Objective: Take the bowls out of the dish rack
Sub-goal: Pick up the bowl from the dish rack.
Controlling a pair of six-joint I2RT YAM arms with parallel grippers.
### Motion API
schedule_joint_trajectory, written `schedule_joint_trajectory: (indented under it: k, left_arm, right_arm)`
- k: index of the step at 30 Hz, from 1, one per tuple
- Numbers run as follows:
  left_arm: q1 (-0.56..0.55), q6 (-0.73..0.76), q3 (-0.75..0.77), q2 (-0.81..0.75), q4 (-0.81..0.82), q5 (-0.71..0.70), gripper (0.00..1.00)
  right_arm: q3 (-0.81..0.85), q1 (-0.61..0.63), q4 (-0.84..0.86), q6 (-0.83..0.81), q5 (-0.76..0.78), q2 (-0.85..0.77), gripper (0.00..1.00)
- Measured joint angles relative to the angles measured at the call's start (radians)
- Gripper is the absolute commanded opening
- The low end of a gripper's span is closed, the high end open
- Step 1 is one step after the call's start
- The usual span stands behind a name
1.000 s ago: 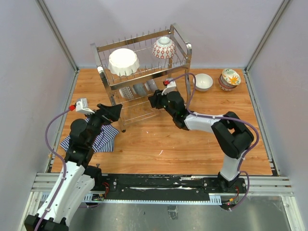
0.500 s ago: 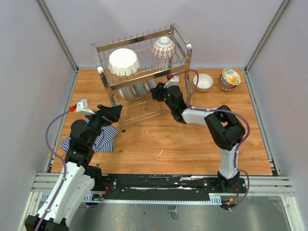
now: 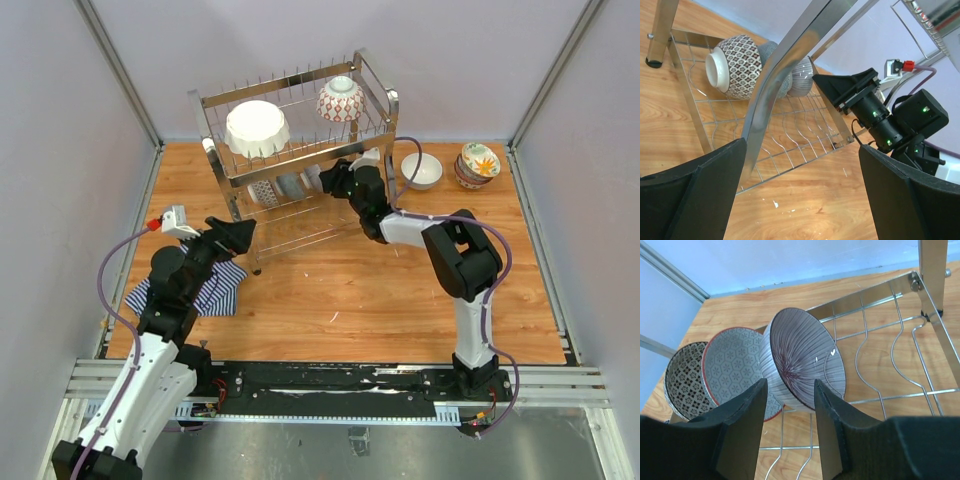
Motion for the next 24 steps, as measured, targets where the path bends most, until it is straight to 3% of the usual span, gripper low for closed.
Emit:
schedule_joint_trajectory:
  k: [24]
  left_arm:
    - [0.0,0.001,-0.009,0.04,0.028,-0.001,1.0]
  right_arm:
    - [0.12,-0.081,0.132,0.096,-0.258,0.127,0.4]
